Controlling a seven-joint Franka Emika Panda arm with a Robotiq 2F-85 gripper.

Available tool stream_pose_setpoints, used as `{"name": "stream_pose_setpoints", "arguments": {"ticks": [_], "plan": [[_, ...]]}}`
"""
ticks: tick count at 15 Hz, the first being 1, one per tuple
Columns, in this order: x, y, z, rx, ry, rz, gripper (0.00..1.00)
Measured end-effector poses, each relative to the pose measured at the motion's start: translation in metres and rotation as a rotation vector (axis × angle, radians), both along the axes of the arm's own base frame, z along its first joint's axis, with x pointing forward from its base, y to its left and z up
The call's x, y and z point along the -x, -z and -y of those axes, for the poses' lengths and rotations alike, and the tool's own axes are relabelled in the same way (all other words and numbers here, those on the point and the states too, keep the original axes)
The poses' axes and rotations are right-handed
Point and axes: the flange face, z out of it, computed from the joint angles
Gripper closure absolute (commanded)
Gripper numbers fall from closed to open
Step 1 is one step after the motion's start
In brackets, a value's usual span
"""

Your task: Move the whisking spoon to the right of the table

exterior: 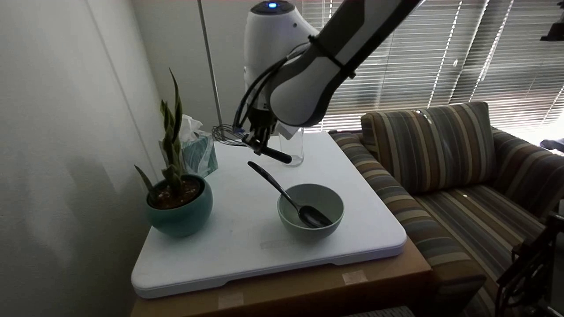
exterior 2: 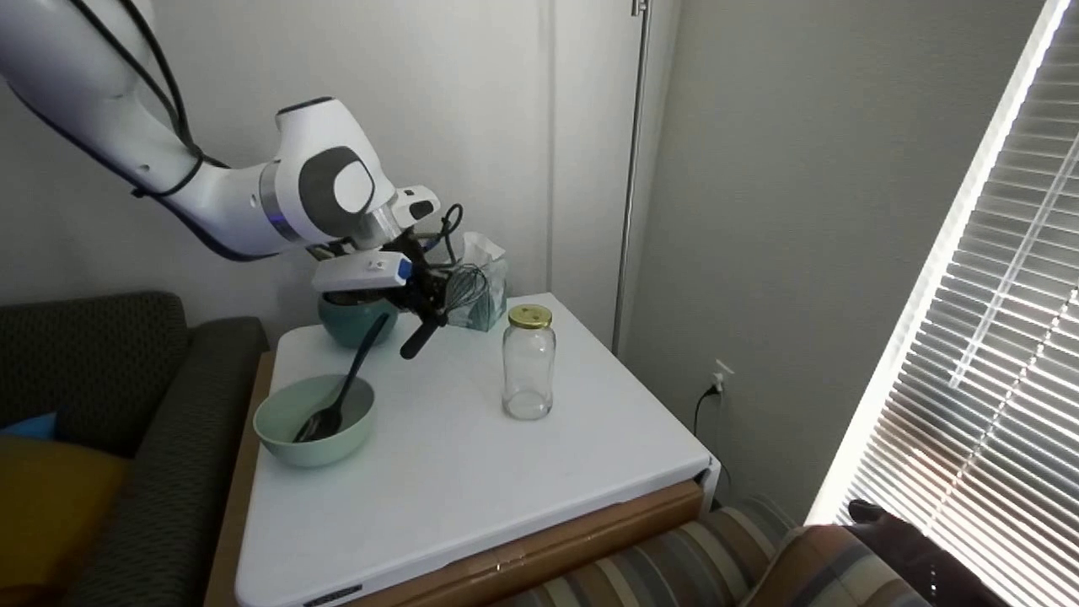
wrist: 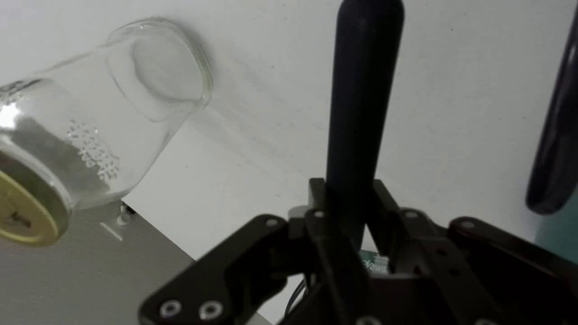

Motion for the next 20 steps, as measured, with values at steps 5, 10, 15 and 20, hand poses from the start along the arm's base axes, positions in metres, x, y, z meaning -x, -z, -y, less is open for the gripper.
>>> {"name": "stream_pose_setpoints", "arguments": {"ticks": [5,10,15,20], "plan": [[0.006,-0.064,-0.014,0.037,0.003,0.024,0.94],[0.018,-0.122,0.004,-0.017,0.208,0.118,0.94],[0.052,-0.122,0.067,-0.099,0.527,0.130,0.94],[0.102,-0.076,0.139,-0.187,0.850,0.118,0.94]]}}
